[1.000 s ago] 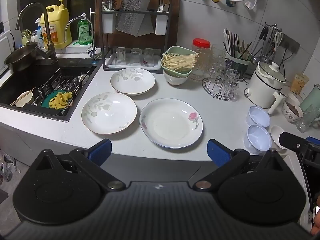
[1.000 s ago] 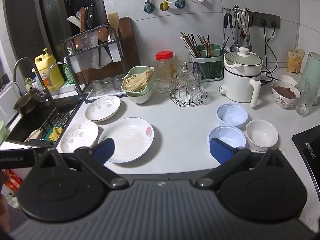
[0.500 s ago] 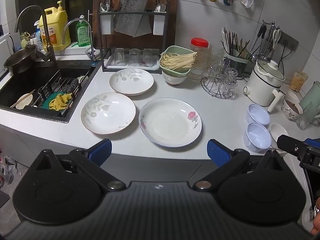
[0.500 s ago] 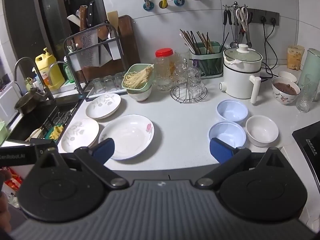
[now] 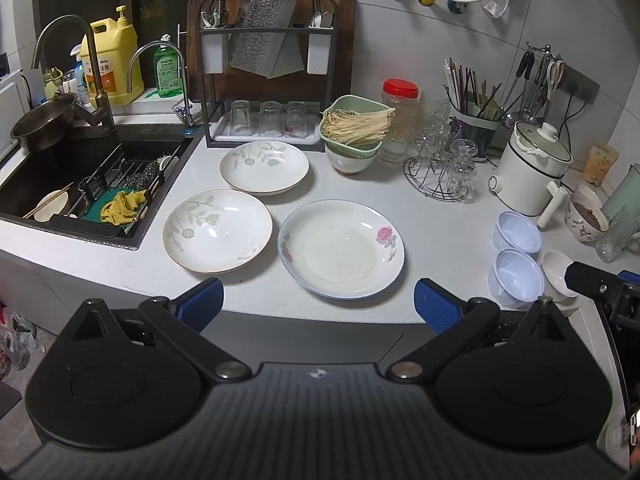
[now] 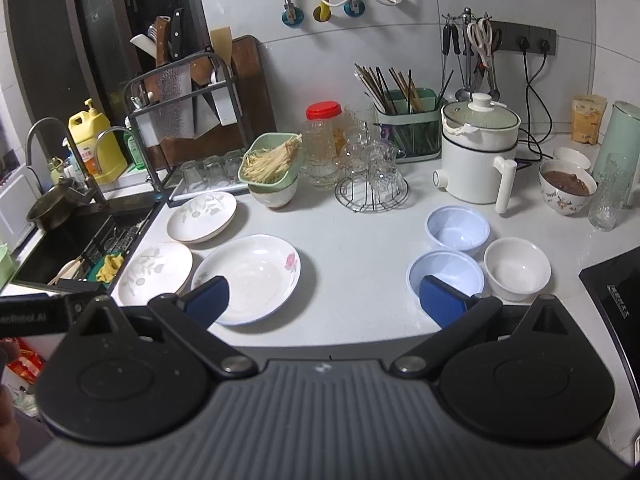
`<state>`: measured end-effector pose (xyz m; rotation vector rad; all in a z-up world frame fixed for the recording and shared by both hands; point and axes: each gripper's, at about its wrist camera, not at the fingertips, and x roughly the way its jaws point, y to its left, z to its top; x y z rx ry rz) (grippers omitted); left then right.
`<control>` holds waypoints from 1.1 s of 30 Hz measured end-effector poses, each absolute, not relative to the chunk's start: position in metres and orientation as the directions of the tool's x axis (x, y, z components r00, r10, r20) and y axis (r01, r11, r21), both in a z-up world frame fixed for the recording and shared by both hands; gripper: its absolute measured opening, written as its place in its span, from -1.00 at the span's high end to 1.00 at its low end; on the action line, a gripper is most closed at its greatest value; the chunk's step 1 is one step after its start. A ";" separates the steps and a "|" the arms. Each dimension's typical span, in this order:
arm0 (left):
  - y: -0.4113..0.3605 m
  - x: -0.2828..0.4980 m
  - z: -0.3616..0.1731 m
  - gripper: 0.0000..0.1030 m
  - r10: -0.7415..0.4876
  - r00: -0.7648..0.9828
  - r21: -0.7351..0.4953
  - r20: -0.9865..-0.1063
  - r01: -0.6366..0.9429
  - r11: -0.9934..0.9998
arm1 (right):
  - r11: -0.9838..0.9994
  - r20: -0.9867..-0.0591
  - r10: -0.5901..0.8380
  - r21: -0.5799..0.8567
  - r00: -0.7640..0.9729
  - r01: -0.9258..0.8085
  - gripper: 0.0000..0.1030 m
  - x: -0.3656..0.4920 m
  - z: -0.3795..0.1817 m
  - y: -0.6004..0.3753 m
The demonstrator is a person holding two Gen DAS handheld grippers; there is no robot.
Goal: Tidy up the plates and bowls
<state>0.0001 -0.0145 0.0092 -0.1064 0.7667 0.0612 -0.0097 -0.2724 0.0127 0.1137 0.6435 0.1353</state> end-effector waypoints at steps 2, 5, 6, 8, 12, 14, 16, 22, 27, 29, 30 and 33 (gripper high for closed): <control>-0.013 0.002 0.009 -1.00 0.019 0.716 -0.077 -0.698 -0.101 0.992 | 0.985 -0.595 0.162 0.145 0.787 -0.093 -1.00 -0.009 0.011 -0.272; -0.011 0.002 0.009 -0.99 0.021 0.718 -0.078 -0.696 -0.105 0.991 | 0.984 -0.601 0.168 0.148 0.781 -0.097 -1.00 -0.009 0.009 -0.271; -0.011 0.001 0.007 -1.00 0.022 0.718 -0.078 -0.696 -0.107 0.991 | 0.984 -0.602 0.170 0.147 0.781 -0.100 -1.00 -0.009 0.008 -0.271; -0.010 0.000 0.006 -1.00 0.021 0.717 -0.080 -0.696 -0.107 0.991 | 0.984 -0.604 0.170 0.146 0.779 -0.101 -1.00 -0.009 0.007 -0.270; -0.010 -0.002 0.006 -1.00 0.023 0.722 -0.078 -0.692 -0.107 0.991 | 0.983 -0.602 0.175 0.151 0.779 -0.103 -1.00 -0.011 0.006 -0.269; -0.010 -0.003 0.005 -1.00 0.019 0.724 -0.084 -0.690 -0.106 0.991 | 0.983 -0.599 0.175 0.153 0.781 -0.104 -1.00 -0.011 0.007 -0.269; -0.011 -0.005 0.004 -1.00 0.016 0.727 -0.089 -0.686 -0.107 0.990 | 0.982 -0.593 0.178 0.153 0.786 -0.108 -1.00 -0.012 0.007 -0.269; -0.011 -0.005 0.001 -1.00 0.006 0.724 -0.096 -0.690 -0.100 0.990 | 0.985 -0.589 0.168 0.125 0.791 -0.116 -1.00 -0.012 0.011 -0.266; -0.009 -0.005 0.000 -1.00 -0.001 0.726 -0.092 -0.688 -0.086 0.992 | 0.984 -0.600 0.176 0.136 0.780 -0.118 -1.00 -0.012 0.004 -0.263; -0.007 -0.004 -0.002 -1.00 -0.016 0.728 -0.115 -0.686 -0.086 0.990 | 0.985 -0.613 0.170 0.138 0.772 -0.108 -1.00 -0.011 0.001 -0.262; -0.006 -0.003 -0.004 -1.00 -0.027 0.727 -0.131 -0.686 -0.087 0.988 | 0.985 -0.615 0.167 0.138 0.770 -0.104 -1.00 -0.012 0.001 -0.260; -0.006 0.000 -0.009 -1.00 -0.041 0.719 -0.136 -0.694 -0.075 0.988 | 0.985 -0.607 0.168 0.136 0.776 -0.107 -1.00 -0.015 0.001 -0.260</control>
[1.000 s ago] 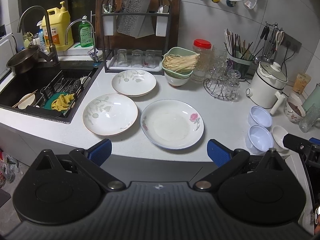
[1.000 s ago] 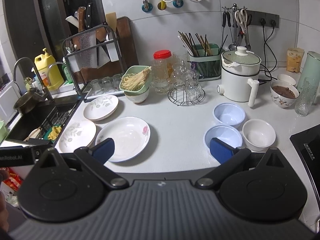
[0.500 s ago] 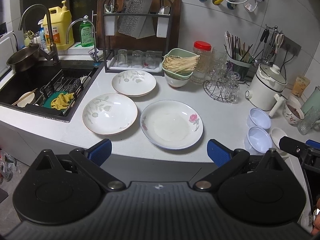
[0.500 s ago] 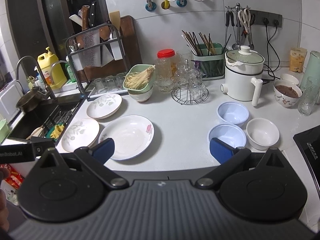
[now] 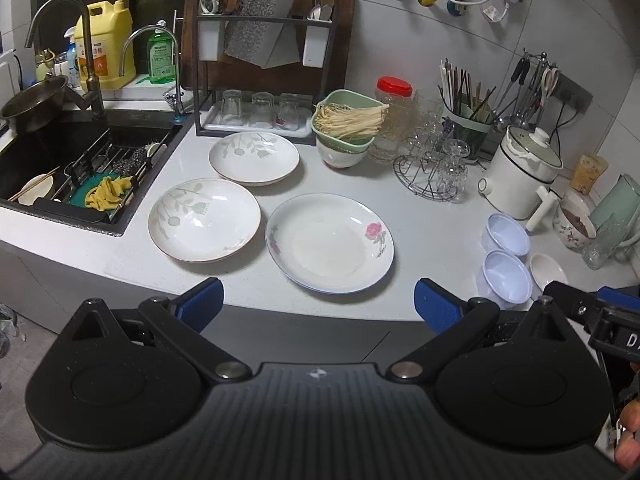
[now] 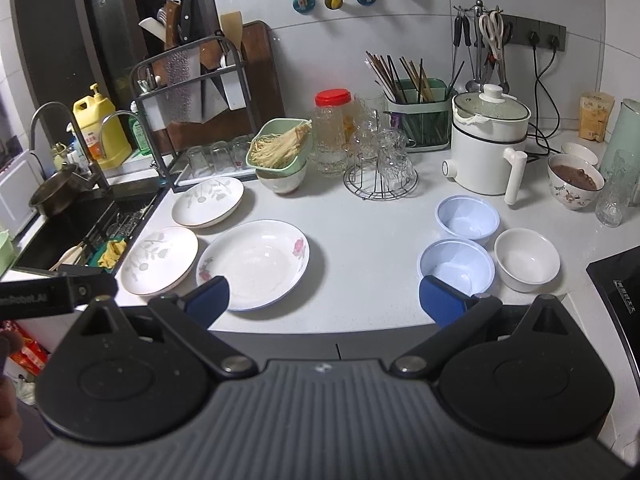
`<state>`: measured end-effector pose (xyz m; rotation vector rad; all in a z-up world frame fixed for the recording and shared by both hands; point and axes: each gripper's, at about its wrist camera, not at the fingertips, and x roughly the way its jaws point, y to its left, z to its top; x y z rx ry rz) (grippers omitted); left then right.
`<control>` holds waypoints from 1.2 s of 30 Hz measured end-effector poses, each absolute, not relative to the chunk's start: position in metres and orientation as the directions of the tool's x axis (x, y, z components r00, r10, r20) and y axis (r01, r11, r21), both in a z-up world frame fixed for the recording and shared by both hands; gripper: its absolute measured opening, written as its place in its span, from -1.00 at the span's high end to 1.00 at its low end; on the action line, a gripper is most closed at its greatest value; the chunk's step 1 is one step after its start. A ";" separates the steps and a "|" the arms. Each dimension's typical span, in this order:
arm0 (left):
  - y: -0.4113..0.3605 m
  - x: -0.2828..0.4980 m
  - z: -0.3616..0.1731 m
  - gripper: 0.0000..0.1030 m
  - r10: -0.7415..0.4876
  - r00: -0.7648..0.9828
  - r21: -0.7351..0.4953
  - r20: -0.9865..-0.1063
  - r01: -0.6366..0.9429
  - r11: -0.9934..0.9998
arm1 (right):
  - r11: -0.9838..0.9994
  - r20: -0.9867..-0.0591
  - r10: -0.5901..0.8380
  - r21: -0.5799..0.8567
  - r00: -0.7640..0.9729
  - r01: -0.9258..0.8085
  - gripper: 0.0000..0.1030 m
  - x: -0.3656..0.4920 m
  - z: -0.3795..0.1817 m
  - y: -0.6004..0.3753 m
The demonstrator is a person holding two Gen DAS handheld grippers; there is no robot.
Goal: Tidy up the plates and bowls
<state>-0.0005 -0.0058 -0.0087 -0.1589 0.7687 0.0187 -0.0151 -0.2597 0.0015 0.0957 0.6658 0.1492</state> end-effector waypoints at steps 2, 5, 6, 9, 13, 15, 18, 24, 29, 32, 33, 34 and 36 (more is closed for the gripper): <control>-0.007 0.001 -0.011 -1.00 -0.046 0.719 -0.128 -0.693 -0.061 0.990 | 0.985 -0.605 0.163 0.142 0.779 -0.096 -1.00 -0.016 0.000 -0.261; -0.006 0.004 -0.014 -1.00 -0.054 0.718 -0.130 -0.694 -0.051 0.990 | 0.986 -0.608 0.154 0.150 0.779 -0.077 -1.00 -0.014 -0.004 -0.262; -0.006 0.005 -0.015 -1.00 -0.055 0.716 -0.131 -0.696 -0.052 0.990 | 0.986 -0.606 0.151 0.150 0.781 -0.075 -1.00 -0.013 -0.005 -0.261; -0.004 0.006 -0.017 -1.00 -0.065 0.707 -0.142 -0.704 -0.051 0.989 | 0.985 -0.608 0.152 0.156 0.779 -0.071 -1.00 -0.011 -0.005 -0.261; -0.004 0.008 -0.017 -1.00 -0.070 0.705 -0.143 -0.706 -0.046 0.989 | 0.985 -0.615 0.157 0.151 0.773 -0.081 -1.00 -0.009 -0.003 -0.259; -0.003 0.008 -0.016 -1.00 -0.071 0.703 -0.150 -0.707 -0.050 0.987 | 0.983 -0.614 0.173 0.160 0.770 -0.093 -1.00 -0.009 -0.003 -0.259; -0.001 0.006 -0.010 -1.00 -0.072 0.714 -0.156 -0.697 -0.052 0.986 | 0.978 -0.610 0.191 0.182 0.769 -0.098 -1.00 -0.009 -0.001 -0.260; 0.001 0.012 -0.010 -1.00 -0.075 0.711 -0.166 -0.699 -0.059 0.984 | 0.968 -0.609 0.234 0.219 0.758 -0.123 -1.00 -0.008 -0.001 -0.261; -0.002 0.018 -0.013 -1.00 -0.065 0.710 -0.147 -0.702 -0.055 0.988 | 0.960 -0.637 0.263 0.245 0.724 -0.133 -0.93 -0.002 -0.008 -0.260; 0.001 0.020 -0.013 -1.00 -0.043 0.717 -0.130 -0.696 -0.067 0.989 | 0.963 -0.645 0.260 0.231 0.719 -0.141 -0.91 0.001 -0.011 -0.256; 0.003 0.021 -0.012 -1.00 -0.036 0.717 -0.131 -0.696 -0.077 0.988 | 0.961 -0.642 0.268 0.231 0.718 -0.152 -0.91 0.003 -0.011 -0.255; 0.006 0.022 -0.013 -1.00 -0.031 0.716 -0.134 -0.697 -0.087 0.987 | 0.958 -0.638 0.280 0.238 0.717 -0.163 -0.91 0.005 -0.011 -0.253; 0.014 0.023 -0.014 -1.00 -0.019 0.713 -0.138 -0.701 -0.109 0.984 | 0.950 -0.629 0.306 0.252 0.715 -0.186 -0.91 0.010 -0.012 -0.248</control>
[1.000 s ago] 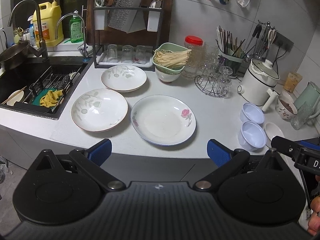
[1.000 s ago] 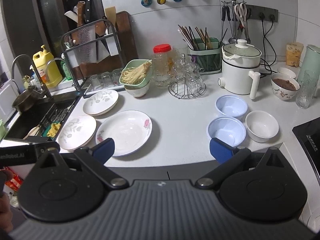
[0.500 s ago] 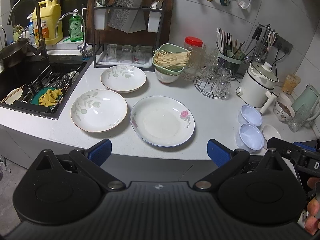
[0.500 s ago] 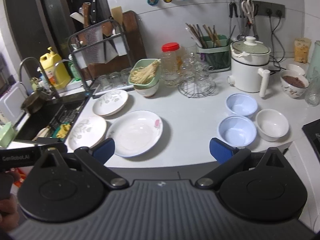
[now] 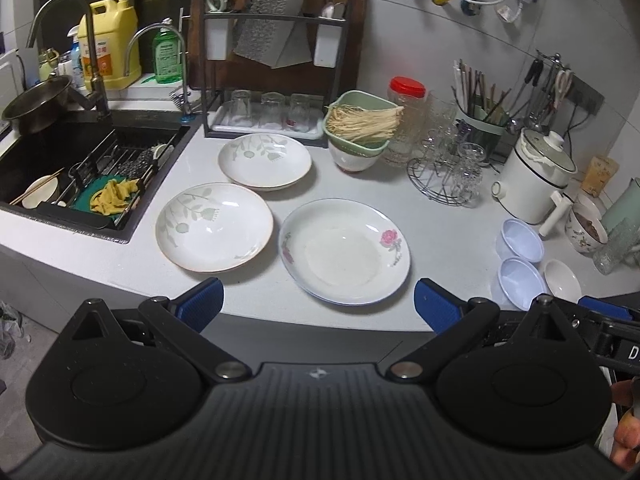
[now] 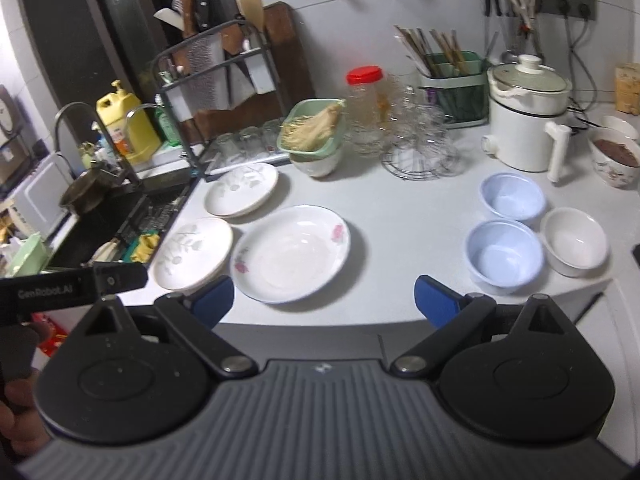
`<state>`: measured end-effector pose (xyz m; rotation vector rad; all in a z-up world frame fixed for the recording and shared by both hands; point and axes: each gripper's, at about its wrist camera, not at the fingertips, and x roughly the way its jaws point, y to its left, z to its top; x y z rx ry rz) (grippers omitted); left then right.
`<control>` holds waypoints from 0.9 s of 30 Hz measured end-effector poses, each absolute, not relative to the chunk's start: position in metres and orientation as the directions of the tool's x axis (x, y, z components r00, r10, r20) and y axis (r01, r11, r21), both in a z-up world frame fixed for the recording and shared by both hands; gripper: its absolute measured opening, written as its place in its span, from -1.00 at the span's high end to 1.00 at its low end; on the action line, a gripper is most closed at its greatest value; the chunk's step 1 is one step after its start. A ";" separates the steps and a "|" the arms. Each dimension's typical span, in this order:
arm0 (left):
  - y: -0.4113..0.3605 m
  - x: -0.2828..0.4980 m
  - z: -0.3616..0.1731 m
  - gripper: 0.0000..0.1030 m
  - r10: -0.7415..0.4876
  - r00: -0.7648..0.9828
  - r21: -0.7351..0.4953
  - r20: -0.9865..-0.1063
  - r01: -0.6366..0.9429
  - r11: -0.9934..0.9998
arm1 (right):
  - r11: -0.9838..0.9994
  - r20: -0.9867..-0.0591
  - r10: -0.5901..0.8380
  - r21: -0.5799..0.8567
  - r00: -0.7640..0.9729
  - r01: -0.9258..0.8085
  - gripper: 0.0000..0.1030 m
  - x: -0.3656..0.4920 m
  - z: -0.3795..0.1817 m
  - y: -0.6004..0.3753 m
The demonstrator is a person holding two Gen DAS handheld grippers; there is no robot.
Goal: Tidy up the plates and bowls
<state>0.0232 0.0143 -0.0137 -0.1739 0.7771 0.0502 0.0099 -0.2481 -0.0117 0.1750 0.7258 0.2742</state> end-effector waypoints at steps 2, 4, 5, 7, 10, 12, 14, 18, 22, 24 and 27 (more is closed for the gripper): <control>0.022 0.025 -0.016 -1.00 0.000 0.708 -0.135 -0.706 -0.135 0.982 | 0.944 -0.618 0.325 0.253 0.716 -0.210 -0.91 0.015 -0.011 -0.240; 0.032 0.027 -0.019 -1.00 0.018 0.701 -0.135 -0.713 -0.162 0.978 | 0.941 -0.616 0.335 0.248 0.713 -0.228 -0.91 0.022 -0.013 -0.231; 0.038 0.028 -0.021 -1.00 0.023 0.696 -0.139 -0.717 -0.176 0.975 | 0.939 -0.617 0.342 0.248 0.709 -0.237 -0.90 0.025 -0.013 -0.227; 0.049 0.030 -0.023 -1.00 0.026 0.688 -0.151 -0.725 -0.195 0.969 | 0.938 -0.621 0.346 0.241 0.703 -0.249 -0.88 0.032 -0.014 -0.217; 0.064 0.032 -0.027 -1.00 0.046 0.673 -0.146 -0.738 -0.226 0.963 | 0.929 -0.628 0.371 0.248 0.684 -0.275 -0.87 0.043 -0.017 -0.204; 0.073 0.034 -0.030 -1.00 0.060 0.663 -0.140 -0.746 -0.244 0.960 | 0.918 -0.634 0.396 0.260 0.664 -0.299 -0.78 0.050 -0.019 -0.193; 0.083 0.037 -0.032 -1.00 0.062 0.658 -0.147 -0.751 -0.259 0.955 | 0.910 -0.641 0.412 0.259 0.647 -0.323 -0.71 0.058 -0.021 -0.180; 0.104 0.048 -0.039 -1.00 0.062 0.651 -0.163 -0.757 -0.281 0.946 | 0.891 -0.638 0.449 0.263 0.626 -0.370 -0.69 0.075 -0.027 -0.155; 0.125 0.068 -0.046 -1.00 0.073 0.626 -0.144 -0.777 -0.289 0.946 | 0.887 -0.638 0.455 0.266 0.621 -0.377 -0.68 0.096 -0.035 -0.133; 0.136 0.078 -0.049 -1.00 0.064 0.621 -0.146 -0.781 -0.281 0.948 | 0.887 -0.641 0.457 0.277 0.617 -0.369 -0.69 0.105 -0.038 -0.125; 0.154 0.094 -0.057 -1.00 0.045 0.611 -0.155 -0.791 -0.270 0.950 | 0.891 -0.641 0.450 0.270 0.622 -0.366 -0.69 0.116 -0.042 -0.111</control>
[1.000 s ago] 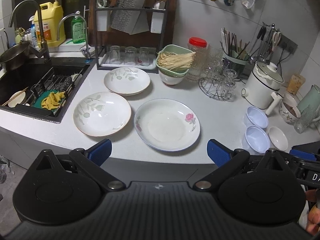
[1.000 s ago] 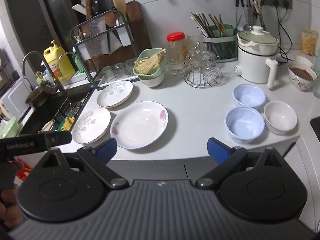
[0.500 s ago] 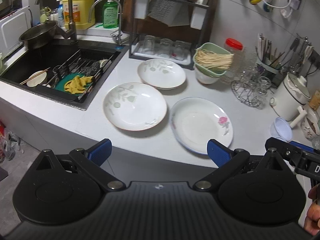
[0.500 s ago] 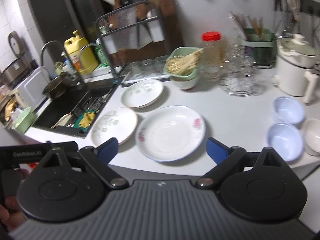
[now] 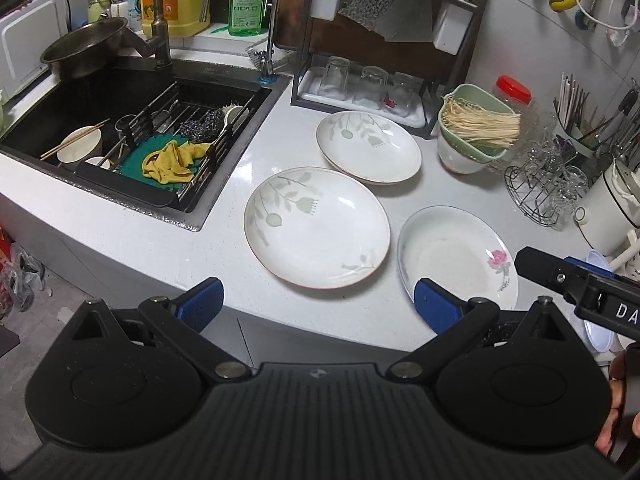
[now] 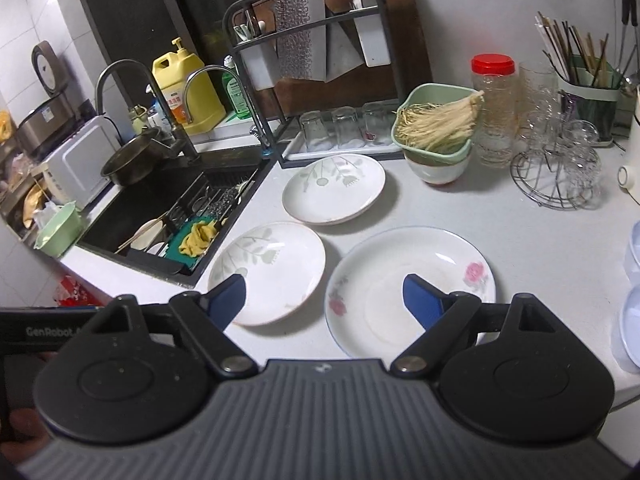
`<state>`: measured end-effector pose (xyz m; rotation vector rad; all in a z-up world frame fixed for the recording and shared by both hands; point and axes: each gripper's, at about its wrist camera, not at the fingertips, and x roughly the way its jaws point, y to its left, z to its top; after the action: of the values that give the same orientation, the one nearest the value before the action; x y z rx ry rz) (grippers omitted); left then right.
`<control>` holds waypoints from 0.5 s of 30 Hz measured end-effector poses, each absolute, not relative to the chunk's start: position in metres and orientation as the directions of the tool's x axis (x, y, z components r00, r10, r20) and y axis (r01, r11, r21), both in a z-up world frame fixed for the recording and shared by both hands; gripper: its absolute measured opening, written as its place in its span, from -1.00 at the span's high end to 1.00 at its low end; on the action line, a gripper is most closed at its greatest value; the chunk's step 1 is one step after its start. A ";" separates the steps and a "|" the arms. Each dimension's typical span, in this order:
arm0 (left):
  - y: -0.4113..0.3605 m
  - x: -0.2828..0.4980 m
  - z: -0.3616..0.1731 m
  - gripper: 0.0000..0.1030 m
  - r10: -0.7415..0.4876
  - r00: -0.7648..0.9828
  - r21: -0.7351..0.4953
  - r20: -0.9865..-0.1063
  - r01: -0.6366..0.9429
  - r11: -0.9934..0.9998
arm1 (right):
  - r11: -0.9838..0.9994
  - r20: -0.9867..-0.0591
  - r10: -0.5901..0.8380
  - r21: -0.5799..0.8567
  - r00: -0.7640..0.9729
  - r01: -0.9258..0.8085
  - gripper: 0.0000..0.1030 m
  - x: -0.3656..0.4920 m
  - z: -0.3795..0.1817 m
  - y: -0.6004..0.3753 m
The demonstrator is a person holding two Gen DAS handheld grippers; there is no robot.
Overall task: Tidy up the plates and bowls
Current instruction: 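Move the left tool to the rim of the larger leaf-pattern plate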
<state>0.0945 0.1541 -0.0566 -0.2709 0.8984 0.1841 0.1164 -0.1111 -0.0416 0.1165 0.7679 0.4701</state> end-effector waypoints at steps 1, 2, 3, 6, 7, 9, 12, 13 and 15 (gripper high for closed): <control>0.160 0.100 -0.060 -1.00 0.037 0.606 -0.160 -0.794 -0.269 0.950 | 0.891 -0.643 0.450 0.273 0.620 -0.363 -0.69 0.121 -0.043 -0.107; 0.166 0.107 -0.062 -1.00 0.029 0.602 -0.167 -0.798 -0.268 0.949 | 0.890 -0.645 0.451 0.280 0.617 -0.359 -0.68 0.126 -0.045 -0.103; 0.172 0.113 -0.065 -1.00 0.021 0.600 -0.173 -0.800 -0.264 0.949 | 0.891 -0.646 0.451 0.286 0.615 -0.353 -0.69 0.130 -0.047 -0.099; 0.187 0.132 -0.072 -1.00 0.007 0.586 -0.166 -0.811 -0.242 0.956 | 0.897 -0.654 0.440 0.298 0.615 -0.325 -0.68 0.144 -0.052 -0.086; 0.192 0.139 -0.075 -0.99 0.006 0.578 -0.160 -0.816 -0.235 0.959 | 0.900 -0.658 0.436 0.304 0.615 -0.313 -0.68 0.149 -0.054 -0.082; 0.203 0.153 -0.081 -1.00 -0.001 0.563 -0.153 -0.827 -0.222 0.963 | 0.907 -0.669 0.422 0.310 0.612 -0.286 -0.67 0.158 -0.060 -0.074; 0.215 0.173 -0.088 -1.00 -0.021 0.556 -0.155 -0.831 -0.195 0.969 | 0.915 -0.688 0.403 0.322 0.604 -0.243 -0.65 0.171 -0.069 -0.064; 0.218 0.178 -0.090 -1.00 -0.026 0.559 -0.154 -0.829 -0.183 0.971 | 0.915 -0.688 0.403 0.326 0.604 -0.239 -0.65 0.174 -0.073 -0.061; 0.221 0.188 -0.096 -0.99 -0.030 0.561 -0.144 -0.827 -0.159 0.977 | 0.918 -0.696 0.397 0.317 0.599 -0.240 -0.63 0.178 -0.081 -0.054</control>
<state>0.1875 0.2207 -0.0965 -0.2120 0.9742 0.0767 0.1777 -0.0539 -0.0810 0.1990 0.8531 0.3718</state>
